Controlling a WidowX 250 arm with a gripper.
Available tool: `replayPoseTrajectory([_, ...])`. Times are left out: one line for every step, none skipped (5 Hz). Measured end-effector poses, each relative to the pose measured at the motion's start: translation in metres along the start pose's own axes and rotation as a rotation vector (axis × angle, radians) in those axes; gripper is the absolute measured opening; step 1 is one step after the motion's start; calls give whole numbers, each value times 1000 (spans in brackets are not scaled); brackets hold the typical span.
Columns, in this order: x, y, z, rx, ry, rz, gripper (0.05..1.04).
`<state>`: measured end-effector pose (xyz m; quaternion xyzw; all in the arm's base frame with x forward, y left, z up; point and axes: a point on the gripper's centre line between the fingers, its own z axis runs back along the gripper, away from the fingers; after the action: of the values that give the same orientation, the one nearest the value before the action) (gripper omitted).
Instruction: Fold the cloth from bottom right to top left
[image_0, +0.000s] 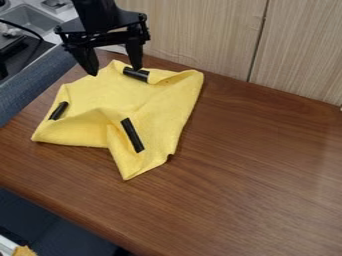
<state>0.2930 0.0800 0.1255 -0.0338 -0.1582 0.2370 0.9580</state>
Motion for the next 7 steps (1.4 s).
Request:
replayPoseTrajectory([-3,1,-7,3,24,3,999])
replayPoseTrajectory([-2,28,-10,25,16,75,999])
replayPoseTrajectory([0,61,-21,51,47,137,999])
replayPoseTrajectory([9,95,-30,71,49,193,999])
replayPoseTrajectory([13,117,-51,85,73,210,999])
replayPoseTrajectory([18,129,-63,100,74,214,999])
replayPoseTrajectory([19,132,-73,112,76,209,999])
